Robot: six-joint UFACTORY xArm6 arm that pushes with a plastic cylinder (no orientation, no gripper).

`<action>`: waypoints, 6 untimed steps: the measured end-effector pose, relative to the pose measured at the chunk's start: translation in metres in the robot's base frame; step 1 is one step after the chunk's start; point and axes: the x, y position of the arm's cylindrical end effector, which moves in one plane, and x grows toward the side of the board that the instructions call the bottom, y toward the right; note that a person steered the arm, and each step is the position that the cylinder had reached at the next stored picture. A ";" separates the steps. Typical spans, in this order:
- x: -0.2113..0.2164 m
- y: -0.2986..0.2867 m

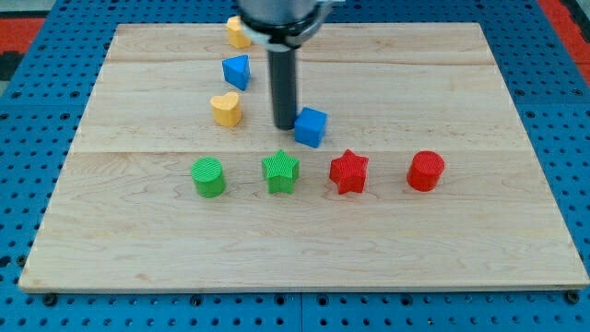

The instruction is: Slide the green circle slightly down

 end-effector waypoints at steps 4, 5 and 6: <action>0.051 -0.046; 0.052 -0.056; 0.077 -0.106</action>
